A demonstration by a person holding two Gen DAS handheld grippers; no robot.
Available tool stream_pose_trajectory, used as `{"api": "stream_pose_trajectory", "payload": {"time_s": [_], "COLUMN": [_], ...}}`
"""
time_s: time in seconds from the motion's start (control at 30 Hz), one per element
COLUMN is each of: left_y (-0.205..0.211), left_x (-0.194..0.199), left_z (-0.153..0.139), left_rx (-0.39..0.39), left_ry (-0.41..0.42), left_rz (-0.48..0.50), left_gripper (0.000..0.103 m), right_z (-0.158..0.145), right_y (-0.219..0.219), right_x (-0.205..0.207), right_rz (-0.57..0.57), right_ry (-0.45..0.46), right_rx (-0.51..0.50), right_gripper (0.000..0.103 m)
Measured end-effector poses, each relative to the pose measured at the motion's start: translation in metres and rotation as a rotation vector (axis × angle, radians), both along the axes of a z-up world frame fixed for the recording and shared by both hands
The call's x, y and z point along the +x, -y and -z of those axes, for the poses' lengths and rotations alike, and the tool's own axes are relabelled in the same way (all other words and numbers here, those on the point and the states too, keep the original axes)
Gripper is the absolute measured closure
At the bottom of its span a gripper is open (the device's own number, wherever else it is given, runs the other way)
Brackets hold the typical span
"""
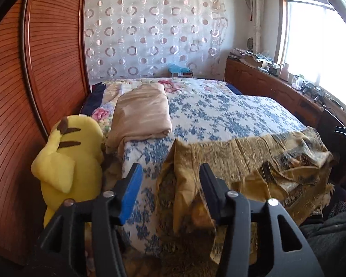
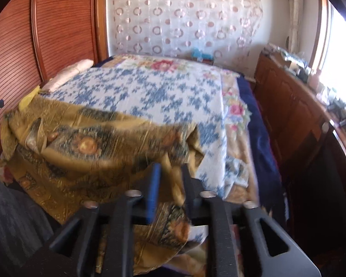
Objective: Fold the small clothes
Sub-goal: 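Grasp the gold shirt's hem with both grippers, then lift the hem with both grippers and fold it over toward the collar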
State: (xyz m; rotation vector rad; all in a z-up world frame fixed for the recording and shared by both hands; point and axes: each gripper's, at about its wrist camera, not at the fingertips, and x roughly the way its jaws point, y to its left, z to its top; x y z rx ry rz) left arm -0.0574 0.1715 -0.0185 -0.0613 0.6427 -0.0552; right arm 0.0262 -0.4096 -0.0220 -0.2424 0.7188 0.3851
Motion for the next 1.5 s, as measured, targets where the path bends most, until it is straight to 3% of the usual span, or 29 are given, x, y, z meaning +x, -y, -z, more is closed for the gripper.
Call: {"api": "stream_pose_trajectory", "payload": {"time_s": [0.03,0.07,0.23,0.53,0.73,1.13,1.2,1.27,1.33,1.43,1.5], "left_y": [-0.001,0.0,0.0,0.008,0.007,0.012,0.013,0.016,0.02,0.031,0.035], "left_x": [0.007,0.015,0.058,0.112,0.124,0.127,0.128,0.127,0.125,0.113,0.097], "left_z": [-0.001,-0.002,0.007,0.053,0.076,0.081,0.081,0.08,0.078,0.063,0.036], "left_rx": [-0.001,0.0,-0.005,0.016,0.008,0.026,0.034,0.016,0.003,0.024,0.001], "left_ry": [0.0,-0.003,-0.041,-0.19,-0.278,-0.291,-0.292,-0.289,-0.291,-0.239,-0.163], "left_rz": [0.005,0.011,0.03,0.062,0.065,0.074,0.087,0.119,0.145,0.149,0.162], "left_gripper": [0.05,0.05,0.05,0.05,0.05,0.048,0.049,0.073,0.094,0.099,0.099], "right_z": [-0.002,-0.003,0.004,0.055,0.077,0.079,0.079,0.078,0.077,0.07,0.053], "right_y": [-0.001,-0.002,-0.013,-0.032,-0.016,-0.011,-0.014,-0.022,-0.032,-0.035,-0.035], "right_x": [0.003,0.008,0.042,0.096,0.106,0.107,0.104,0.1,0.092,0.083,0.071], "right_rz": [0.007,0.005,-0.003,0.015,0.065,0.104,0.075,0.018,-0.025,-0.048,-0.047], "right_ry": [0.011,0.019,0.01,-0.109,-0.181,-0.167,-0.163,-0.168,-0.148,-0.134,-0.089], "right_rx": [0.002,0.006,0.012,-0.026,0.019,0.012,0.023,0.037,0.006,0.031,0.04], "right_gripper": [0.046,0.045,0.044,0.043,0.04,0.032,0.045,0.08,0.09,0.096,0.097]}}
